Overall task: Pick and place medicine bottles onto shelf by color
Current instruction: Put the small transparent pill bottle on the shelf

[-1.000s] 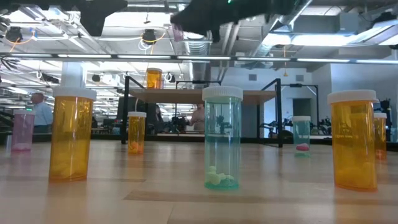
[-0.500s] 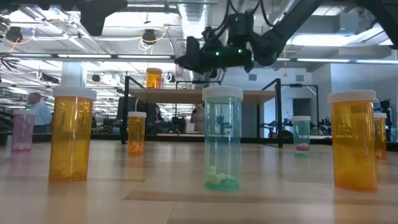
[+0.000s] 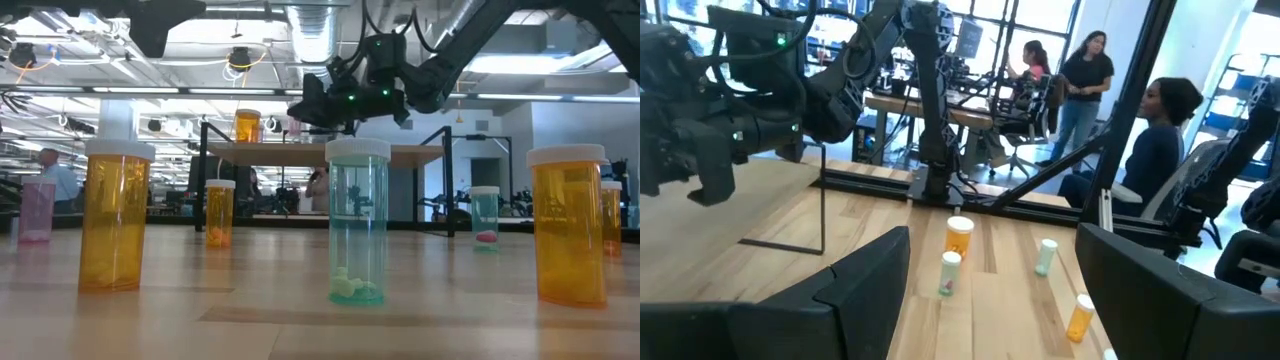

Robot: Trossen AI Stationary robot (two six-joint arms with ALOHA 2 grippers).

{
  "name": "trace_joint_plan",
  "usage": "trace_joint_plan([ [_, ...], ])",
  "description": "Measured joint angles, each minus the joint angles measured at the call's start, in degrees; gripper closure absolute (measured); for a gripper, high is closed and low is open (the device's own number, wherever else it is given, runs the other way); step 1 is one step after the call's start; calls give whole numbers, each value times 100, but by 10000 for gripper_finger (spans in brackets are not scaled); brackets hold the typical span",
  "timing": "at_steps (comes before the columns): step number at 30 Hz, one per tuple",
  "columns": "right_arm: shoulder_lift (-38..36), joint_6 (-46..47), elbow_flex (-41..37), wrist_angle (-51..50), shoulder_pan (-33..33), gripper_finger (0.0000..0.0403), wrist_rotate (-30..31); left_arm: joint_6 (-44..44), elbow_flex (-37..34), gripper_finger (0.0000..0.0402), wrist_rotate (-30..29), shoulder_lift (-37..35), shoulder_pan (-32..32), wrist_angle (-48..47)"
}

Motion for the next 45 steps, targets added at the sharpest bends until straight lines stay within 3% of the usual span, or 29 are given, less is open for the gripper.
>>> trace_joint_plan([
  [31,-2,-20,0,-715,-260,246,6,21,0,129,-25,0,1,0],
  [45,-2,-20,0,-737,-269,211,-2,58,0,129,-23,-1,2,0],
])
